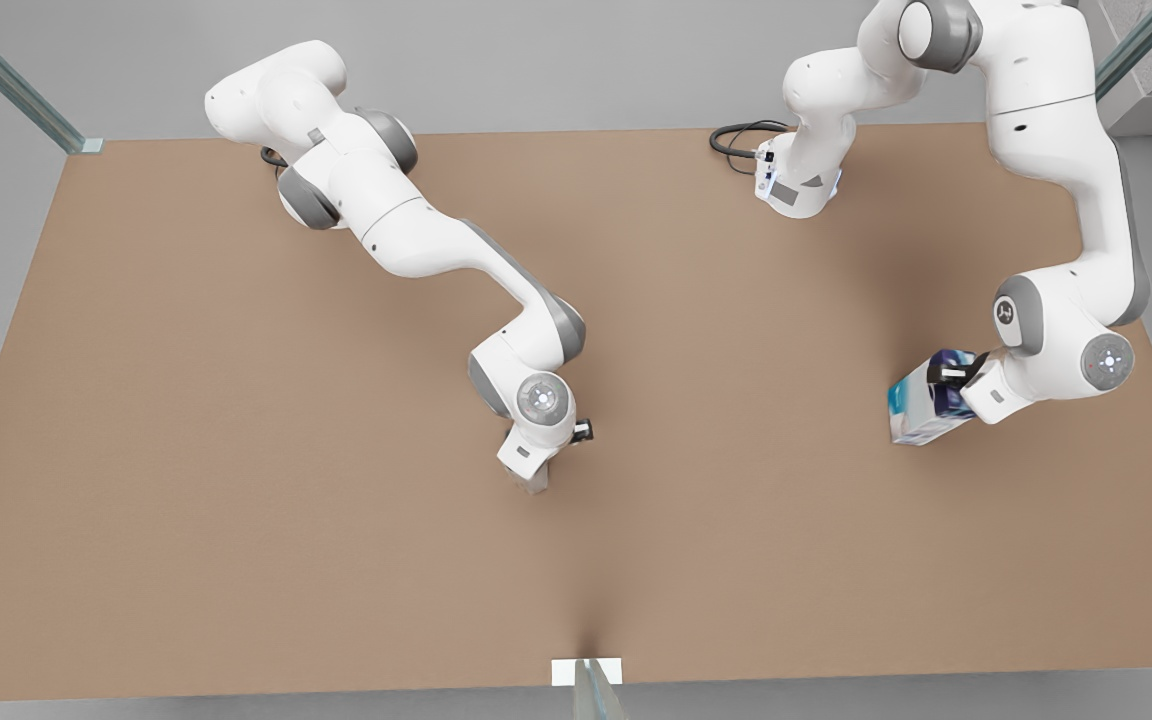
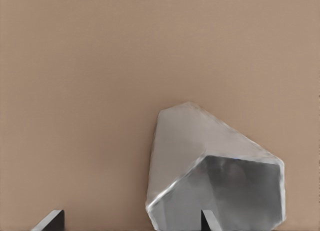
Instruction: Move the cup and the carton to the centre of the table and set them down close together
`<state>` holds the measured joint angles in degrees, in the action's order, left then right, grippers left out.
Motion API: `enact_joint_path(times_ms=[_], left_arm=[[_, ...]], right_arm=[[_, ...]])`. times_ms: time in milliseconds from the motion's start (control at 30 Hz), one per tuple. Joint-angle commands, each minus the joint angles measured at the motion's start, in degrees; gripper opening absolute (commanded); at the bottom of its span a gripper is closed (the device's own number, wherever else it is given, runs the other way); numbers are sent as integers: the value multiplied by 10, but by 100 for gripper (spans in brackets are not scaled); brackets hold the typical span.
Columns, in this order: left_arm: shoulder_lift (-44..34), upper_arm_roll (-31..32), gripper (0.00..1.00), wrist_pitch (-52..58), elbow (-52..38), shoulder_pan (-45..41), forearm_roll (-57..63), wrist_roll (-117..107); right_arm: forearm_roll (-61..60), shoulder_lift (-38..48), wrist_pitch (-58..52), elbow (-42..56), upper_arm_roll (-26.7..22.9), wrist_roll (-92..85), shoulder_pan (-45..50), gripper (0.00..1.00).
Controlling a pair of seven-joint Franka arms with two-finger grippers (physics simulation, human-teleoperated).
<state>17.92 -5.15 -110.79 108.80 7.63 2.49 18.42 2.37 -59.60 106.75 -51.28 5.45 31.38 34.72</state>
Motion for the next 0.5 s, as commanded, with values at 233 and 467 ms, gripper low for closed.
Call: enact_joint_path(times_ms=[233,467], left_arm=[[-19,0,54,26,-7,-2,-8,-26],[-38,10,57,32,-26,-2,-44,-96]], right_arm=[[1,0,5,0,-11,-9,2,100],[0,38,-63,1,-9,-11,-1,100]])
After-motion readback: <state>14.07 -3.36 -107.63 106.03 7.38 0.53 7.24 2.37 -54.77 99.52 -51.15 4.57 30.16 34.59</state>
